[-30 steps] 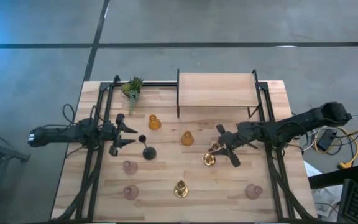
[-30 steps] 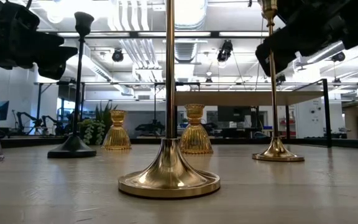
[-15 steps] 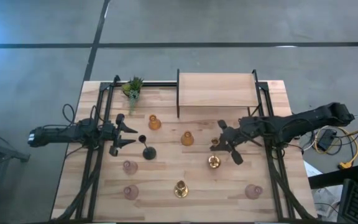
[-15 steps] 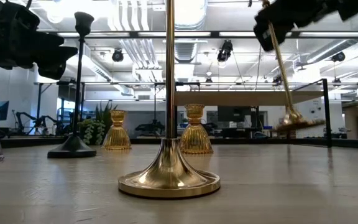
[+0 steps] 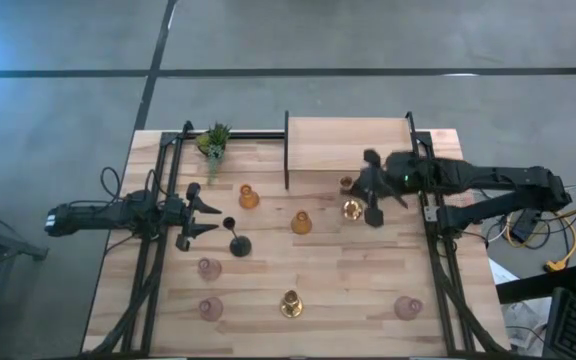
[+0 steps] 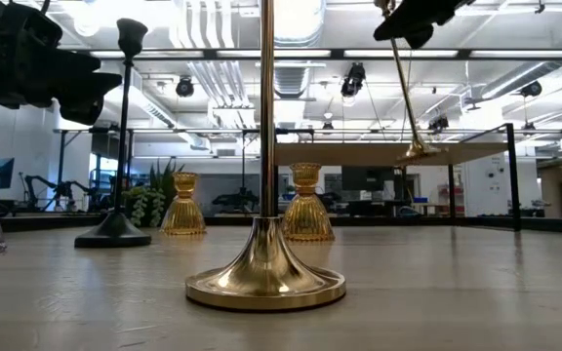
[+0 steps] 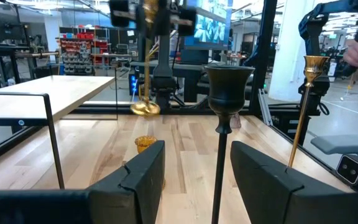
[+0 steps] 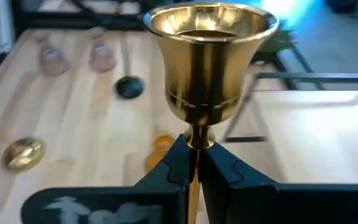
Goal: Pick & Place candle stick holders
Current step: Put the top gold candle holder on the shelf
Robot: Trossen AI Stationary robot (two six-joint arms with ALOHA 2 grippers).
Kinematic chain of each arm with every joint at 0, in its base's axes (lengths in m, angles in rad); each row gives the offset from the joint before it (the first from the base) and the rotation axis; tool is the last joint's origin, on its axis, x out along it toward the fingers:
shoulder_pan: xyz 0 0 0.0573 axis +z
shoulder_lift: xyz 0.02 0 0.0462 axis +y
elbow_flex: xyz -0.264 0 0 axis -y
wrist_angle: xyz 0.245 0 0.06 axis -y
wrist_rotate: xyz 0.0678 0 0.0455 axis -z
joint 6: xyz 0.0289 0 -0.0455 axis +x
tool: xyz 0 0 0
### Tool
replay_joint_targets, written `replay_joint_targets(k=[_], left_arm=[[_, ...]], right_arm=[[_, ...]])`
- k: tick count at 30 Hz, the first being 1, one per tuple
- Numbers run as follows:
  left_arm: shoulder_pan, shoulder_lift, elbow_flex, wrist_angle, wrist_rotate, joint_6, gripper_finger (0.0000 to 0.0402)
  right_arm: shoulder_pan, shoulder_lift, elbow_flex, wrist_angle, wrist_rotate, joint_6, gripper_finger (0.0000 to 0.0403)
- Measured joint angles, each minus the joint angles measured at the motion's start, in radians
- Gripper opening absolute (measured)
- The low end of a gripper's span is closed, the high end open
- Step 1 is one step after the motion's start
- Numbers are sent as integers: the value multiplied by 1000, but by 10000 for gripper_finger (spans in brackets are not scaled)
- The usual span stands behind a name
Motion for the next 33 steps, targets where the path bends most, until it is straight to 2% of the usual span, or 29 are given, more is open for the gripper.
replay_joint_targets(k=[3, 11, 14, 21, 27, 31, 33], left_arm=[[0, 0, 0, 0, 0, 0, 188], [0, 0, 0, 0, 0, 0, 188], [0, 0, 0, 0, 0, 0, 188], [0, 0, 0, 0, 0, 0, 188], [0, 0, 0, 0, 0, 0, 188], [0, 0, 0, 0, 0, 0, 188], [0, 0, 0, 0, 0, 0, 188]], right_arm=[[-75, -1, 64, -46, -37, -25, 12], [-285, -1, 170, -89, -39, -78, 12], [-360, -2, 167, -47, -63, -79, 12], [-531, 6, 130, 125, -236, -59, 12], [-661, 49, 105, 135, -315, -21, 12], [-740, 73, 96, 140, -317, -2, 12], [-781, 76, 95, 162, -275, 17, 12]])
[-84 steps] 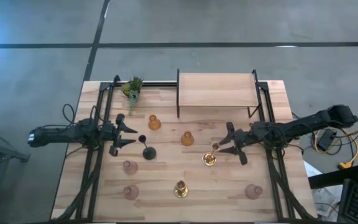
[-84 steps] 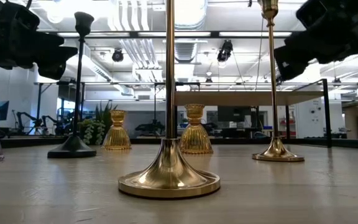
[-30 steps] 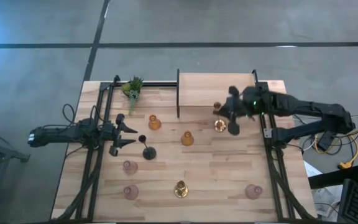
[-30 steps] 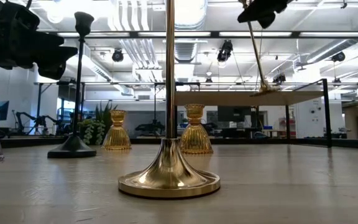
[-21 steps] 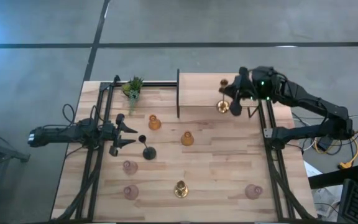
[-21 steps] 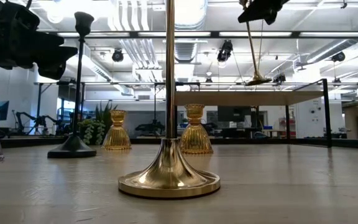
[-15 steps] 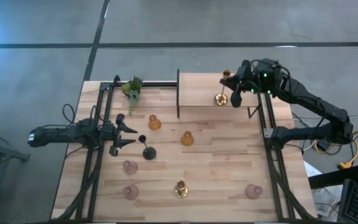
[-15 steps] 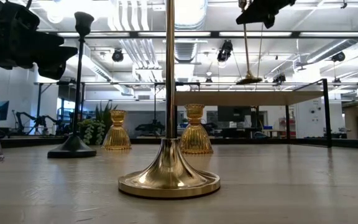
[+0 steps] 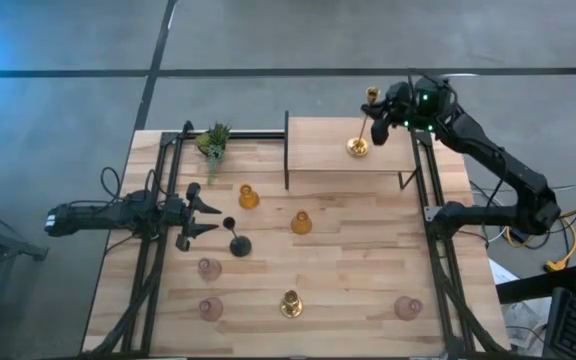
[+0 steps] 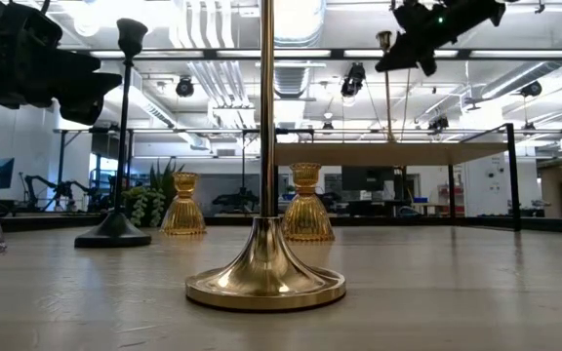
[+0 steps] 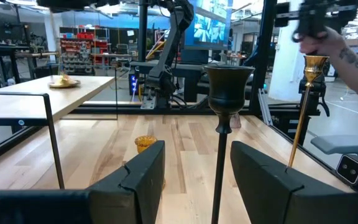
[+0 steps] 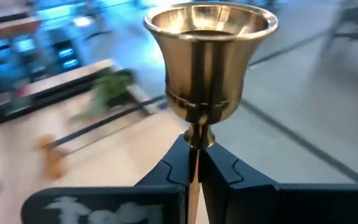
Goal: Pick & Place candle stick holders
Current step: Put the top gold candle holder on the shelf
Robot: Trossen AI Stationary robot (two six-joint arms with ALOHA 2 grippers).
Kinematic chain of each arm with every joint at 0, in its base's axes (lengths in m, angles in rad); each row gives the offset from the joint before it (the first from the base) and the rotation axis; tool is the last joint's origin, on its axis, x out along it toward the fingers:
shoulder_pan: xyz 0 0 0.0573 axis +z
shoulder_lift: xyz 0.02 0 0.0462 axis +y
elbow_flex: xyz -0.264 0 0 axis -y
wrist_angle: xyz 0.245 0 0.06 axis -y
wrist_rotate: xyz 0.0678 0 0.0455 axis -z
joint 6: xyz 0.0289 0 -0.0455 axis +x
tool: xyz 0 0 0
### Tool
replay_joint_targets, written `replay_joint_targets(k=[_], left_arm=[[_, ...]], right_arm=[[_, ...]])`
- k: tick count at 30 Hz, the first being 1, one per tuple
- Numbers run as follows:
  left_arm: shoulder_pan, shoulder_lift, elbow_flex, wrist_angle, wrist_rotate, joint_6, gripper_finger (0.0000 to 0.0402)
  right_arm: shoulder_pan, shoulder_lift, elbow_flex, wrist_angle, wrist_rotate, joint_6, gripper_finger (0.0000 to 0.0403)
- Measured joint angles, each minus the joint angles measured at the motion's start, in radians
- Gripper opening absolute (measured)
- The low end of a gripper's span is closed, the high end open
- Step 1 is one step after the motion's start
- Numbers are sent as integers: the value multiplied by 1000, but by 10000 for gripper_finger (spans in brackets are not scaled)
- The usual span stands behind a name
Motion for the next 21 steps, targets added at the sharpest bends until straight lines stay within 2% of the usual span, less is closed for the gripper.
replay_joint_targets(k=[2, 13, 21], left_arm=[[0, 0, 0, 0, 0, 0, 188], [0, 0, 0, 0, 0, 0, 188], [0, 0, 0, 0, 0, 0, 188]], right_arm=[[-40, 2, 0, 14, 34, 3, 12], [-219, -5, -10, 3, 49, 67, 12], [-222, -18, -10, -31, 214, 15, 12]])
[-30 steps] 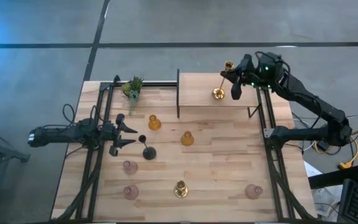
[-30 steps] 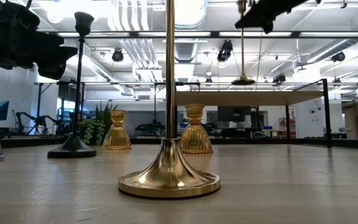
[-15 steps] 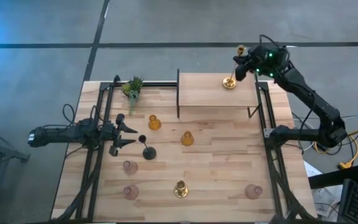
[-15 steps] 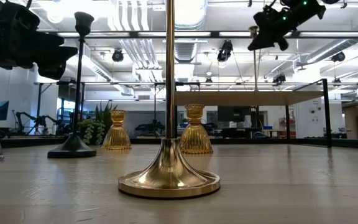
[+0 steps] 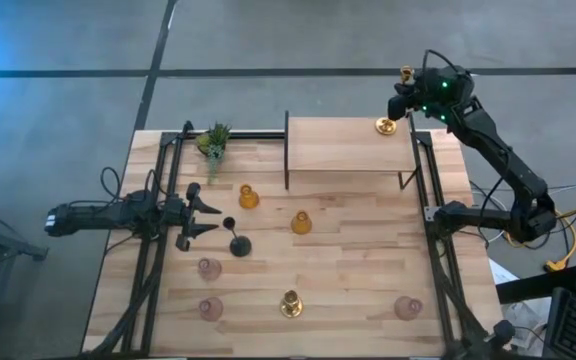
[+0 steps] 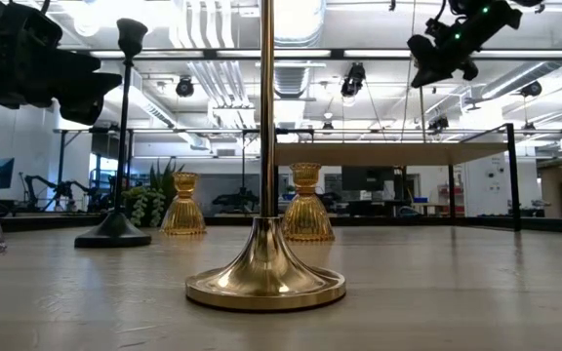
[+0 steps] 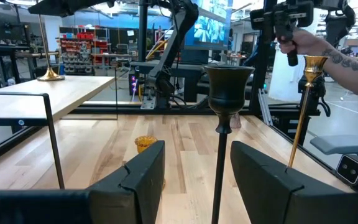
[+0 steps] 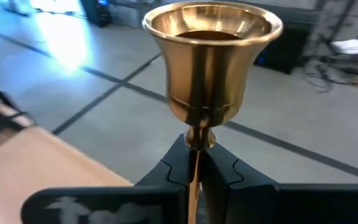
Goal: Pick & Place candle stick holders
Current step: Put the top gold candle holder on the shelf
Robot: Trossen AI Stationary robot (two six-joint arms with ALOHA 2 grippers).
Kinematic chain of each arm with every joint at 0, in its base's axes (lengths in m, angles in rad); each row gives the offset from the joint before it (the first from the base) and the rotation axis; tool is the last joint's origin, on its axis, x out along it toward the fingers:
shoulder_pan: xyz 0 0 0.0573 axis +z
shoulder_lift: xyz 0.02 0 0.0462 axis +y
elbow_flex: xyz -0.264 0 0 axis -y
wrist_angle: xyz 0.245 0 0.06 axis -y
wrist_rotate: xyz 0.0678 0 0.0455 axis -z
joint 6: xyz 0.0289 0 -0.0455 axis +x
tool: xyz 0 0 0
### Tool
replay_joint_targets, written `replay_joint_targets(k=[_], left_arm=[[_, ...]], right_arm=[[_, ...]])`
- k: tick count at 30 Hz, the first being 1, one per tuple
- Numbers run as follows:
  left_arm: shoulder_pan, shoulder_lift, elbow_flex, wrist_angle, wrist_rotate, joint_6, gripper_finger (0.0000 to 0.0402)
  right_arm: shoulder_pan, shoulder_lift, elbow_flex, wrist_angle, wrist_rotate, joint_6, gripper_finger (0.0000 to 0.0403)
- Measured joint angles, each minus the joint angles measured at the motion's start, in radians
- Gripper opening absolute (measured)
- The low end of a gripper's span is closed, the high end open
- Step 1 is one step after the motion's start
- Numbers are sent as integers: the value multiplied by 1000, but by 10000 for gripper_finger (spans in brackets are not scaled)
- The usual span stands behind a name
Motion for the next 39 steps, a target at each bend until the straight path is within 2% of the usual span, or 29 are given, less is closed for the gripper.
replay_joint_targets(k=[8, 39], left_arm=[[0, 0, 0, 0, 0, 0, 188], [0, 0, 0, 0, 0, 0, 188]], right_arm=[[0, -25, -1, -21, 91, 0, 12], [0, -26, -6, -29, 79, 27, 12]])
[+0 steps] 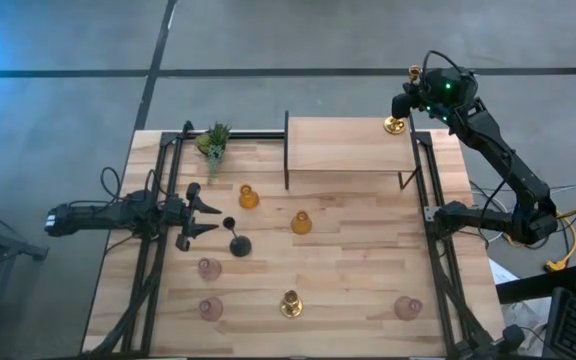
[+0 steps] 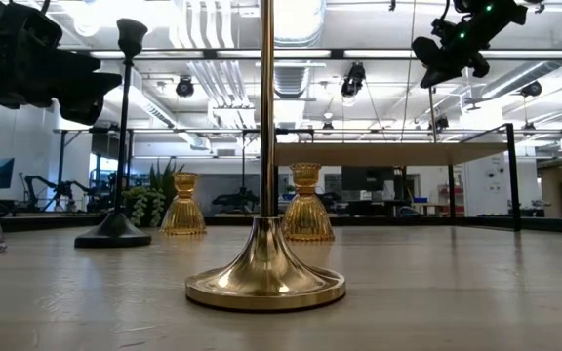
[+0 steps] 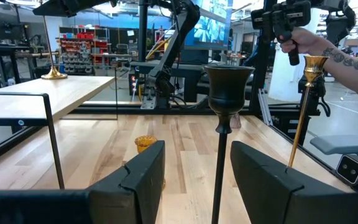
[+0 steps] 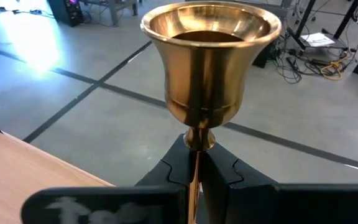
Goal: Pick & Place candle stick holders
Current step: Put the top gold candle holder on the shelf, then put the bottom right pink candle holder on the shelf
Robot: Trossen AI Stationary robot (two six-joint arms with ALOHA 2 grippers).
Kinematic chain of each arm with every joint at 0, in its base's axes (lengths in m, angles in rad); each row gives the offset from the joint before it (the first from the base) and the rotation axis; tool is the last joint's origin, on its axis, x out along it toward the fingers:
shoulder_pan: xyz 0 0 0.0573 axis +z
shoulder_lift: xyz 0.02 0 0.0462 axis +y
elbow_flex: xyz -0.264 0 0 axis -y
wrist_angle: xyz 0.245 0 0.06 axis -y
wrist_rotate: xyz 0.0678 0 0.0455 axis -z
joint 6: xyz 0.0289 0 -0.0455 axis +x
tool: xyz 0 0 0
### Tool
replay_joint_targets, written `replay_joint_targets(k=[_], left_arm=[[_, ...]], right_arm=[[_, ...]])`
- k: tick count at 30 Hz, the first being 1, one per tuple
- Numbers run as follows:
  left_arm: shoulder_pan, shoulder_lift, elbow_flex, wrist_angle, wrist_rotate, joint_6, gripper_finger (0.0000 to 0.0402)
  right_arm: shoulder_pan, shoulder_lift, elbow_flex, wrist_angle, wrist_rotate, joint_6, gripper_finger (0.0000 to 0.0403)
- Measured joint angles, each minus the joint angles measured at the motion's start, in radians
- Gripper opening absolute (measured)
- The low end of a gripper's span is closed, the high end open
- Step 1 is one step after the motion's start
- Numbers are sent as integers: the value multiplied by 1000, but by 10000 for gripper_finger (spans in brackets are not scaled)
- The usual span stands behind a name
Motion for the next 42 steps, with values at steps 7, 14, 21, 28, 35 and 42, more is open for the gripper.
replay_joint_targets(k=[7, 14, 21, 28, 35, 42], left_arm=[[0, 0, 0, 0, 0, 0, 188], [0, 0, 0, 0, 0, 0, 188], [0, 0, 0, 0, 0, 0, 188], [0, 0, 0, 0, 0, 0, 188], [0, 0, 0, 0, 0, 0, 188], [0, 0, 0, 0, 0, 0, 188]], right_arm=[[0, 1, 0, 0, 0, 2, 12], [0, 1, 0, -1, 0, 3, 13], [0, 2, -4, -20, -4, 14, 42], [-5, 3, -5, -35, -3, -5, 117], [-28, 3, -5, -75, 6, -38, 189], [-28, -5, -3, -142, 6, -78, 231]])
